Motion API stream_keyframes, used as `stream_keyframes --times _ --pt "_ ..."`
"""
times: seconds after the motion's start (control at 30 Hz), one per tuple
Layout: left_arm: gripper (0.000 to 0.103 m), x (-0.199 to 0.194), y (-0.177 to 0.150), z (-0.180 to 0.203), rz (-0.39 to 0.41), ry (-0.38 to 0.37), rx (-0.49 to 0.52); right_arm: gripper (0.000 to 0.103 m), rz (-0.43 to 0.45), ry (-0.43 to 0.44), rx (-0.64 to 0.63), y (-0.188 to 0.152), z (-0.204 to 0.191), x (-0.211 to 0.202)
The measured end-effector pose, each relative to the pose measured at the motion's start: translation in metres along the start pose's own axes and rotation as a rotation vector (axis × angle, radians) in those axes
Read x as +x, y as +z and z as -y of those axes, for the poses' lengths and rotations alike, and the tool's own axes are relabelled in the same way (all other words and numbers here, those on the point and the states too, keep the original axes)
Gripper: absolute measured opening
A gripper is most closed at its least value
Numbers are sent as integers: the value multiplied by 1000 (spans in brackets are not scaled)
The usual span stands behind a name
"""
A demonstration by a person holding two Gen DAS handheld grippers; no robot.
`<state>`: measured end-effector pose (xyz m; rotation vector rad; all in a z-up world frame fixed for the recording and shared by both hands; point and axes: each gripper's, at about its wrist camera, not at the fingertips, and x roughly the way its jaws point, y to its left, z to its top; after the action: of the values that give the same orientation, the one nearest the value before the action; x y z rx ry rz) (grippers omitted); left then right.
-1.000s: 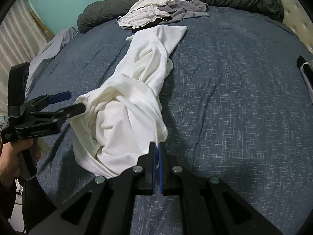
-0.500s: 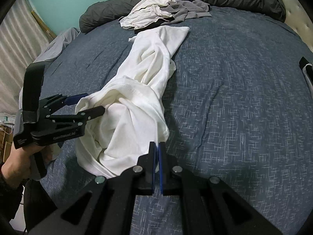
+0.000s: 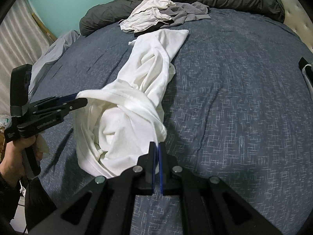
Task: Fold clothes
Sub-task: 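Lift the white T-shirt off the bed with both tools, spreading the hem between them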
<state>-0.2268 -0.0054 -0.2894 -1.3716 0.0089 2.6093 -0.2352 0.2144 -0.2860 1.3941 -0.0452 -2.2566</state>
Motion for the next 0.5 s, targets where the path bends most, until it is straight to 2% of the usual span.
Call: stream_keyframes --times 0.23,0.5 --pt "32 11 -6 -4 -19 34 4 2 -4 -7 3 3 -2 5" --pt "40 27 3 6 -43 68 48 3 -26 -33 37 7 3 18"
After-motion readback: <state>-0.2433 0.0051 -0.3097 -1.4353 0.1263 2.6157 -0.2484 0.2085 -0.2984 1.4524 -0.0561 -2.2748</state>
